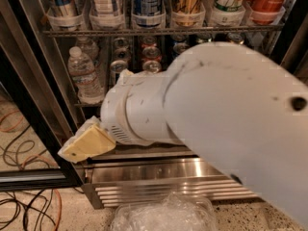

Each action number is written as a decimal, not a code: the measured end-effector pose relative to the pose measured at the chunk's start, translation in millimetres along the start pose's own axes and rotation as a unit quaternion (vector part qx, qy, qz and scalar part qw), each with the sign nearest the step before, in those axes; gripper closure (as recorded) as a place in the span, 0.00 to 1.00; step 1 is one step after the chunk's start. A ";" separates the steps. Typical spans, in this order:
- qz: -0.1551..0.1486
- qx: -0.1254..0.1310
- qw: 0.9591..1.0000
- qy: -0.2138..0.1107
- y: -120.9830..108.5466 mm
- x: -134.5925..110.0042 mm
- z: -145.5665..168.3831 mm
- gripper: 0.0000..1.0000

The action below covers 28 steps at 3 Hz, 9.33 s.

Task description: Pick pepsi can from top shelf of fridge

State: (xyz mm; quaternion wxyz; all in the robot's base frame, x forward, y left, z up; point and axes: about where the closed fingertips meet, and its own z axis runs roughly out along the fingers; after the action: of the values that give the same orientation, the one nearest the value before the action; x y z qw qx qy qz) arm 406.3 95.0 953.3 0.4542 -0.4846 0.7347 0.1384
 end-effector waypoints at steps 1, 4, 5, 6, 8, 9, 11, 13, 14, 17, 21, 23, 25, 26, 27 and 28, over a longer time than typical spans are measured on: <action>0.022 0.035 0.999 -0.013 -11.7 5.7 -2.0 0.00; 0.116 0.249 0.960 -0.050 -70.0 56.7 -32.9 0.00; 0.116 0.249 0.960 -0.050 -70.1 56.6 -32.9 0.00; 0.127 0.280 0.948 -0.078 -90.0 52.0 -42.1 0.00; 0.140 0.307 0.926 -0.167 -144.0 17.1 -43.9 0.00; 0.141 0.306 0.925 -0.173 -147.7 14.6 -42.5 0.00; 0.116 0.317 0.917 -0.214 -155.0 -21.5 -41.6 0.00; 0.094 0.334 0.903 -0.254 -162.4 -57.3 -45.1 0.00; 0.089 0.335 0.898 -0.271 -158.0 -68.5 -39.9 0.09; 0.091 0.392 0.870 -0.285 -182.1 -73.8 -24.1 0.28; 0.072 0.433 0.859 -0.263 -216.5 -87.5 -26.3 0.34; 0.079 0.440 0.859 -0.251 -223.8 -79.9 -24.6 0.41; 0.090 0.442 0.859 -0.243 -235.8 -78.4 -18.0 0.42; 0.096 0.444 0.858 -0.241 -244.4 -78.6 -14.0 0.42; 0.103 0.446 0.856 -0.240 -252.7 -78.0 -9.0 0.41; 0.108 0.447 0.855 -0.239 -263.2 -81.4 -0.1 0.41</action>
Offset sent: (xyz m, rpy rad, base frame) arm 0.0563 -0.1032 -0.0255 0.2306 -0.2214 -0.6281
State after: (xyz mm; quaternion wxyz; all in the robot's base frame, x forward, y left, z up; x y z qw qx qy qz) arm 636.3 13.1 1081.0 0.7657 -0.0984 0.6340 -0.0450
